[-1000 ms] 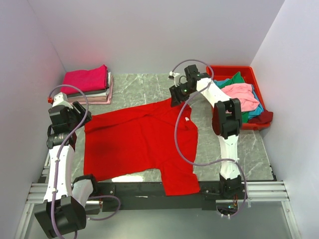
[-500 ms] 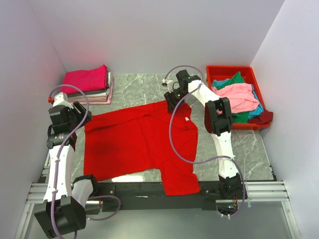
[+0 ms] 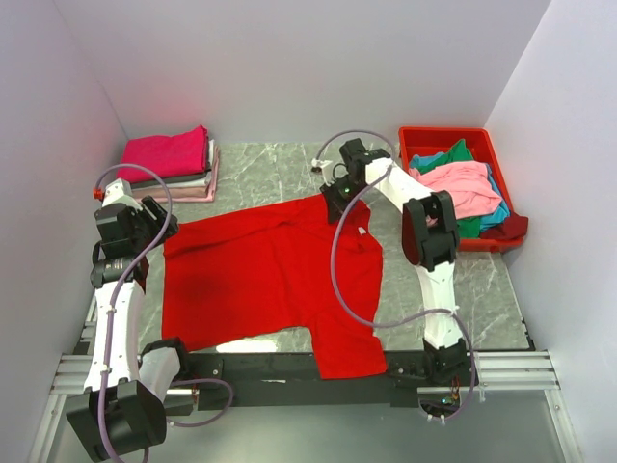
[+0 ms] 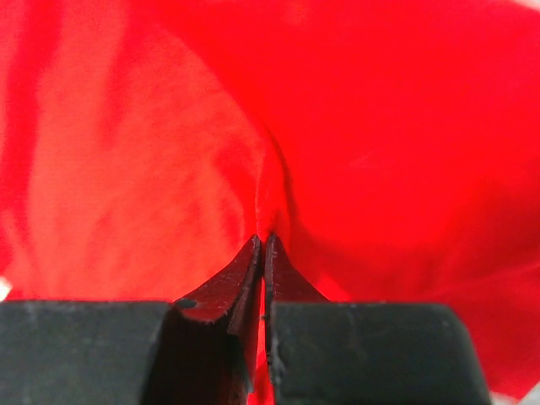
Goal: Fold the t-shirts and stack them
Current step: Fold the tshirt
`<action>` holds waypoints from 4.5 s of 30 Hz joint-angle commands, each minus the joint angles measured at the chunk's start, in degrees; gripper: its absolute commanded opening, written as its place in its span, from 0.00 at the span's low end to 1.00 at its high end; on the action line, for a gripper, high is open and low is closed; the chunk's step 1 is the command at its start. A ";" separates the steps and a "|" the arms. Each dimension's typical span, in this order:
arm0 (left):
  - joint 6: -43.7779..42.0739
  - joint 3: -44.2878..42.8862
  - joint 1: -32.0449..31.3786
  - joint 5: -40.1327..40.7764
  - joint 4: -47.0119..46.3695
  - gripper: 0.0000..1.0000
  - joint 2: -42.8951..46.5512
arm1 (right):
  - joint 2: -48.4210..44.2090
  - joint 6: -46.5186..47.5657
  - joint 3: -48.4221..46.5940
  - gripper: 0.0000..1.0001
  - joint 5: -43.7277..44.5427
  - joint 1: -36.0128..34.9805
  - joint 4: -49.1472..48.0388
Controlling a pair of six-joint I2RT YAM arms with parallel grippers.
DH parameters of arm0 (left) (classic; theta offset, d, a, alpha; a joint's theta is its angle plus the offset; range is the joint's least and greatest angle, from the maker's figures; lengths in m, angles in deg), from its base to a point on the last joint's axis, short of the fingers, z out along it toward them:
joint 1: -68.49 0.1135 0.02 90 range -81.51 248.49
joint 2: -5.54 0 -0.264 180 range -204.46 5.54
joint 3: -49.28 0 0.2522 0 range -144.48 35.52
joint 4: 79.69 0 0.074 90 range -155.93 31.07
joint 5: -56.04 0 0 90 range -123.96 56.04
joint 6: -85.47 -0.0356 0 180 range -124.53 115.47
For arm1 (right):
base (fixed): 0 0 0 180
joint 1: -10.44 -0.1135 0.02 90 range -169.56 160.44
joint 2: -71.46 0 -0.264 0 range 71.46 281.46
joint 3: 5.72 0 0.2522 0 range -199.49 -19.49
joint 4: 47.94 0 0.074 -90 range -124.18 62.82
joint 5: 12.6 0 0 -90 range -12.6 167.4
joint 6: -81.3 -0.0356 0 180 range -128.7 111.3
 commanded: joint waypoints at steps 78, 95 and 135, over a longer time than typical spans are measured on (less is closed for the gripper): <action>2.68 -1.38 -0.37 2.85 -1.26 0.63 -10.35 | 7.60 -11.19 -18.80 0.34 34.80 12.91 -8.28; 5.94 -11.48 -2.22 1.09 2.52 0.52 -36.64 | -19.57 -8.46 12.49 0.57 14.23 4.04 -15.49; 2.77 -10.43 -4.41 4.43 6.92 0.00 -37.17 | -25.90 -7.94 18.56 0.58 10.98 3.59 -14.79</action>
